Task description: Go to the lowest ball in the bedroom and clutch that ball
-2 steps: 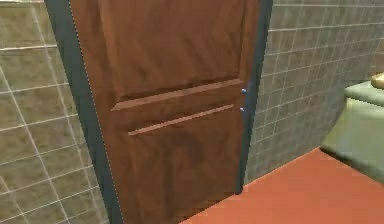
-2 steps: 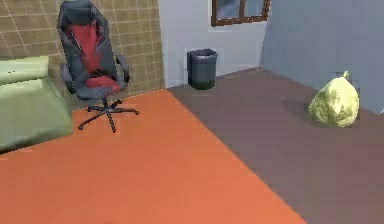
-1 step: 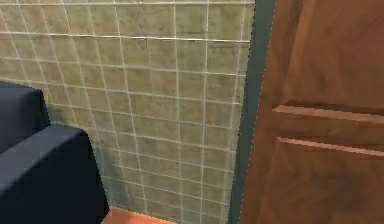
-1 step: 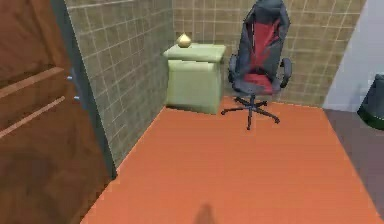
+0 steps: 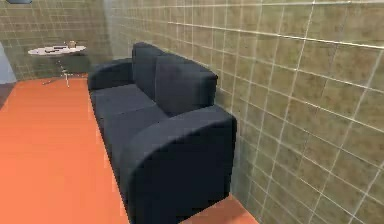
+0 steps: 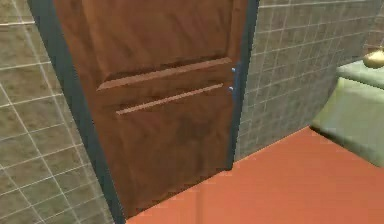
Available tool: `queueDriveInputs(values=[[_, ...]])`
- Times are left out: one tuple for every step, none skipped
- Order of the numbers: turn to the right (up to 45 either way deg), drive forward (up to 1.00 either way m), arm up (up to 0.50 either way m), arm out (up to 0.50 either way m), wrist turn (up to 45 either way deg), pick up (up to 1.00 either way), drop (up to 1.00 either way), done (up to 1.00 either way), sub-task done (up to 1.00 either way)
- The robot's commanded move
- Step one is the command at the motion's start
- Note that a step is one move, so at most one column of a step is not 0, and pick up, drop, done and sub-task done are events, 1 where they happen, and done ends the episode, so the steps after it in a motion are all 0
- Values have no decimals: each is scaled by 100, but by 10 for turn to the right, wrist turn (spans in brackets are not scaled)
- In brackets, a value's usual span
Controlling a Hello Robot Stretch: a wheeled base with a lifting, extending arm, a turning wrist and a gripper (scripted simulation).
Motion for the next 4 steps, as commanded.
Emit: queueDriveInputs(values=[[-450, 0, 0, 0, 0, 0, 0, 0, 0], [-300, 0, 0, 0, 0, 0, 0, 0, 0], [0, 100, 0, 0, 0, 0, 0, 0, 0], [0, 100, 0, 0, 0, 0, 0, 0, 0]])
